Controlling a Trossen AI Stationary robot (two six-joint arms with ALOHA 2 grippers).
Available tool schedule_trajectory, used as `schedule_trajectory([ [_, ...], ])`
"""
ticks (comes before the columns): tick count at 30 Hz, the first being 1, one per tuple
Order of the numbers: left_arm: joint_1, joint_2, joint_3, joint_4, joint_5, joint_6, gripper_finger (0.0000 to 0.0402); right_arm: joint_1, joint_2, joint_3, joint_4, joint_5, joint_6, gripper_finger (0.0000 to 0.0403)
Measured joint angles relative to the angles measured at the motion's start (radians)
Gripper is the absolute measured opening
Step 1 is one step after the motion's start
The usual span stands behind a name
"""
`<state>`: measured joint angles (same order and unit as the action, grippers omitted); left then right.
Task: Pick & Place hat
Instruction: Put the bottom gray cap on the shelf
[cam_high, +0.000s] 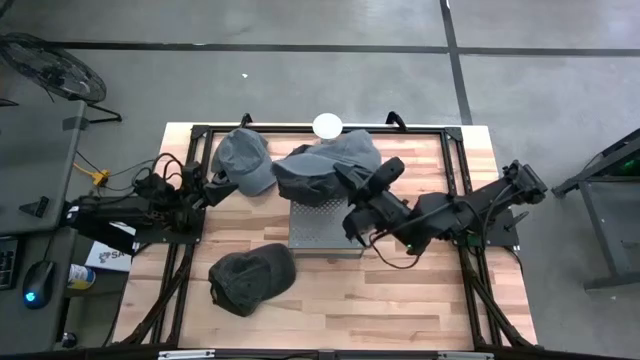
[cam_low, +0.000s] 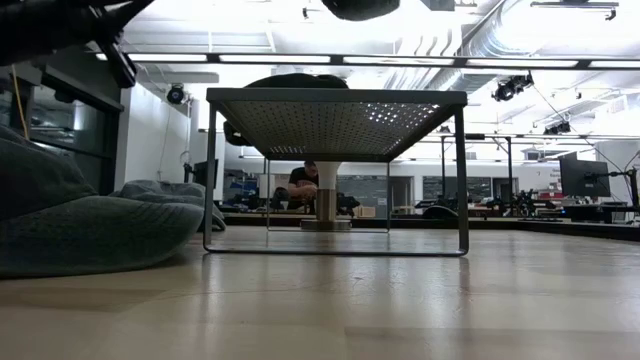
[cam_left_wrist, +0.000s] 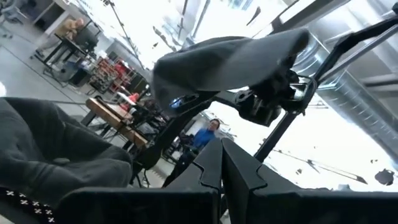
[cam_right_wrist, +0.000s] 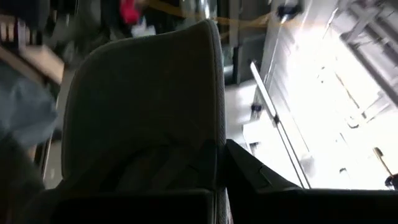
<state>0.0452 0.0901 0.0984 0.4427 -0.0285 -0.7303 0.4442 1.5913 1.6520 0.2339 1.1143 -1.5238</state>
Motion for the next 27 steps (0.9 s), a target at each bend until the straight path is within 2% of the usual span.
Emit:
schedule_trajectory([
  [5, 0.0, 0.098, 0.064, 0.004, 0.058, 0.05, 0.0002, 0.0, 0.0, 0.0, 0.117, -0.109, -0.003, 0.0004],
  [8, 0.0, 0.183, 0.13, 0.005, 0.11, 0.099, 0.0019, -0.008, 0.0, 0.0, 0.142, -0.121, -0.004, 0.0004],
  [12, 0.0, 0.309, 0.24, 0.011, 0.176, 0.144, 0.0082, -0.02, 0.0, 0.0, 0.142, -0.125, -0.002, 0.0004],
  [15, 0.0, 0.402, 0.331, 0.011, 0.177, 0.147, 0.0145, -0.02, 0.0, 0.0, 0.147, -0.139, 0.022, 0.0004],
  [19, 0.0, 0.525, 0.445, 0.001, 0.174, 0.173, 0.0212, -0.019, 0.0, 0.0, 0.207, -0.219, 0.07, 0.0004],
  [22, 0.0, 0.604, 0.513, -0.004, 0.195, 0.237, 0.0237, -0.019, 0.0, 0.0, 0.266, -0.271, 0.081, 0.0004],
  [27, 0.0, 0.681, 0.594, 0.001, 0.23, 0.312, 0.0245, -0.019, 0.0, 0.0, 0.352, -0.335, 0.088, 0.0005],
])
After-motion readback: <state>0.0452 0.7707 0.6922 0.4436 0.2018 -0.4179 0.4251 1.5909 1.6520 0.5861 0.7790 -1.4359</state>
